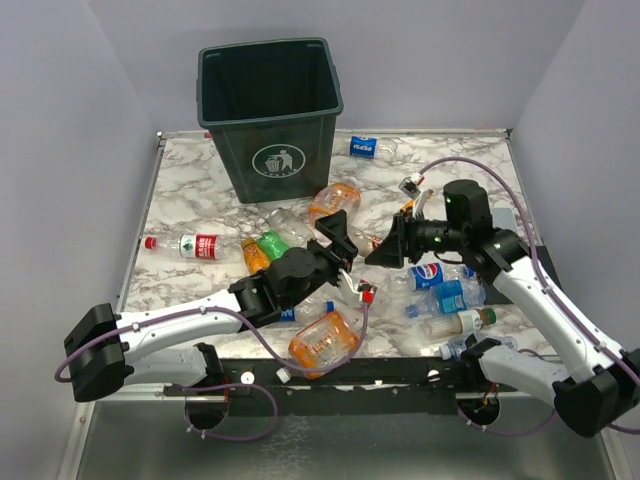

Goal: Put the plastic bottles in the bin
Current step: Pick up the plastic bottle at the center of the board.

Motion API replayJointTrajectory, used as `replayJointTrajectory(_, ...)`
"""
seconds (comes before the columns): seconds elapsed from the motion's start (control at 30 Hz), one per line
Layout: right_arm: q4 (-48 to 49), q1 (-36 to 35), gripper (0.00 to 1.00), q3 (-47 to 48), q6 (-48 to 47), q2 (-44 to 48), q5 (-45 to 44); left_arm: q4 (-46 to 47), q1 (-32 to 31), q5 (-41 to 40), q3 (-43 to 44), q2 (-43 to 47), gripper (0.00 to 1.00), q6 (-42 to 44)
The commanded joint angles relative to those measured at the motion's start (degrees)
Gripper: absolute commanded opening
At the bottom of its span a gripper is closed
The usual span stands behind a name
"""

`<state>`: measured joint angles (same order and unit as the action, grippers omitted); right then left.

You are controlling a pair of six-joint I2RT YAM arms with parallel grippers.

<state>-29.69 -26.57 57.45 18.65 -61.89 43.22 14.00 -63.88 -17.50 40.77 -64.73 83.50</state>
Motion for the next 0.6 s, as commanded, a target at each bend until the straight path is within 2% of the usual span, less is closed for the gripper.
replayJointTrajectory(0.0, 9.15, -0.14, 0.34, -1.94, -0.11, 10.0, -8.41, 0.14, -0.28, -1.14, 2.65, -1.16, 0.99, -12.72)
replayJointTrajectory(0.07, 13.93, -0.08, 0.34, -3.95, 0.47, 15.06, -12.89, -0.17, -0.28, 0.52, 2.48, -0.7, 0.99, -19.53)
replayJointTrajectory(0.17, 21.23, -0.1, 0.33, -7.72, 0.95, 22.28, -19.02, -0.44, -0.29, 3.66, 3.21, -0.05, 0.99, -35.6)
replayJointTrajectory(0.3, 26.24, -0.1, 0.31, -12.68, 1.31, 28.8, -26.92, -1.22, 1.21, 2.38, 5.72, -1.54, 0.99, -55.84)
replayJointTrajectory(0.43, 30.72, -0.12, 0.29, -16.99, 2.52, 31.0, -28.54, -1.72, 5.89, 10.8, 11.06, -3.65, 0.99, -79.72)
replayJointTrajectory(0.57, 37.83, -0.14, 0.28, -21.86, 5.38, 32.75, -27.9, 7.33, 10.45, 15.88, 11.72, -4.11, 0.99, -101.32)
